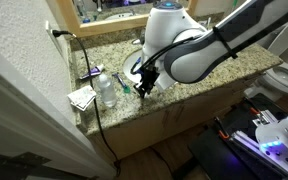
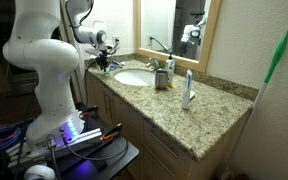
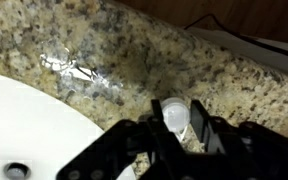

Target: Pick up the white object

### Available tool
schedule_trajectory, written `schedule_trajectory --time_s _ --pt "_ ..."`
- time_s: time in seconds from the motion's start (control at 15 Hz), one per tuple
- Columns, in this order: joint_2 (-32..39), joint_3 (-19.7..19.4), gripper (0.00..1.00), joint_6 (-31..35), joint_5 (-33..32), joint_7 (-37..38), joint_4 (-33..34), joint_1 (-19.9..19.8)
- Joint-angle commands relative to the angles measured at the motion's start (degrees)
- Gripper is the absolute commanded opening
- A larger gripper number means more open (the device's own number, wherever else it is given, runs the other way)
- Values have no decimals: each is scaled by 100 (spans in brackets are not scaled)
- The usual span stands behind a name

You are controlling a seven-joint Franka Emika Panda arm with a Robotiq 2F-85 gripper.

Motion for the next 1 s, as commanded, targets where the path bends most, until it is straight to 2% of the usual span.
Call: schedule_trajectory --time_s 0.0,0.07,0.13,0.2,0.27,0.33,0.4,0.6,0.73,0.8,0.87,0.93 --pt "298 61 8 -24 152 -156 105 -100" --pt "353 62 8 -34 177 -168 113 -107" --pt "401 42 39 5 166 -146 123 -99" --pt "406 42 60 1 191 -129 156 -102" --pt "243 -4 63 6 69 -18 48 -27" --pt "259 -7 39 7 71 -18 50 -26" --pt "257 -6 69 7 70 -17 50 -22" --pt "70 -22 91 -51 -4 68 -9 27" --pt "-18 -9 100 -110 -14 91 -33 39" --pt "-36 4 100 -100 0 86 -37 37" --pt "132 15 93 -8 32 7 56 5" --pt "97 20 99 -12 30 10 53 7"
